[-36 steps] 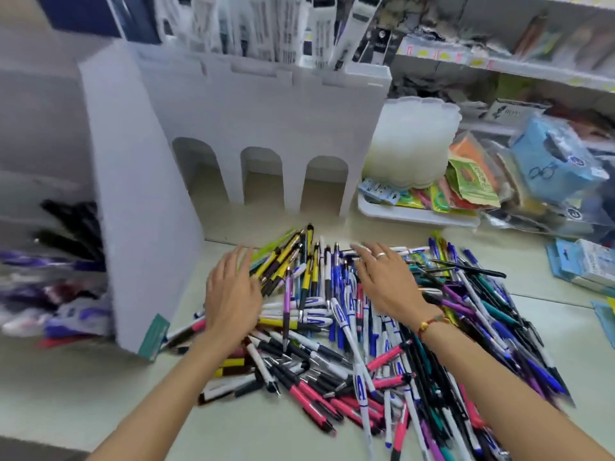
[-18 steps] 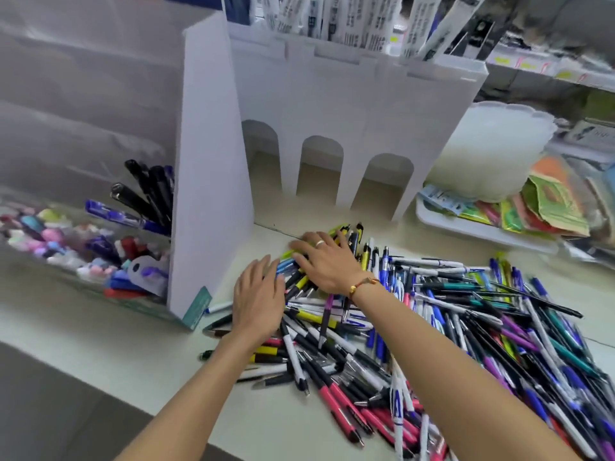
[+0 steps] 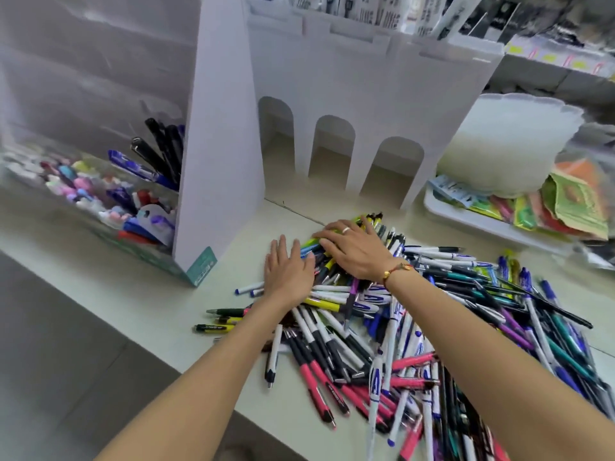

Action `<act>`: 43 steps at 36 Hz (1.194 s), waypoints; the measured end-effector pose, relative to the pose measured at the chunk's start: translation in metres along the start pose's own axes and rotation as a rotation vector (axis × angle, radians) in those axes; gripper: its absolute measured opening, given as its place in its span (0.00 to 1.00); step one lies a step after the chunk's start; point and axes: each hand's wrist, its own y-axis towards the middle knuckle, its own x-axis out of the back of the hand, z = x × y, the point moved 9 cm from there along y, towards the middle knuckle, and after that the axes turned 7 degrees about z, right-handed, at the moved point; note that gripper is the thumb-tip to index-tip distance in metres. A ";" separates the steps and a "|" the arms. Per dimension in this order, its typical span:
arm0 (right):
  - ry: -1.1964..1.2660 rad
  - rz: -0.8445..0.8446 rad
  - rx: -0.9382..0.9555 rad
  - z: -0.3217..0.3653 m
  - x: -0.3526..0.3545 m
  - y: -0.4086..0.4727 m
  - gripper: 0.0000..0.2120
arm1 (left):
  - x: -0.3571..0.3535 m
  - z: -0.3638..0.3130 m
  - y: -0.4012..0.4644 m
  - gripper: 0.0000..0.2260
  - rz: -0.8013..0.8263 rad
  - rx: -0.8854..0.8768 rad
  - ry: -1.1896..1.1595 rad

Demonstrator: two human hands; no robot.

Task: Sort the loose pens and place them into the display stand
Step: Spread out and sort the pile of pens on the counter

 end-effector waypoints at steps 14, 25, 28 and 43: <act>0.103 -0.213 -0.044 0.120 -0.027 -0.100 0.27 | 0.028 0.086 -0.061 0.23 0.088 -0.292 0.052; -0.113 -0.244 -0.295 0.146 -0.094 -0.115 0.35 | 0.023 0.066 -0.043 0.24 0.071 -0.404 0.224; -0.176 -0.275 -0.299 0.138 -0.092 -0.125 0.28 | 0.018 0.055 -0.035 0.26 0.047 -0.446 0.419; -0.367 -0.184 -0.179 0.066 -0.068 -0.133 0.24 | -0.015 0.038 -0.045 0.38 0.103 -0.442 0.180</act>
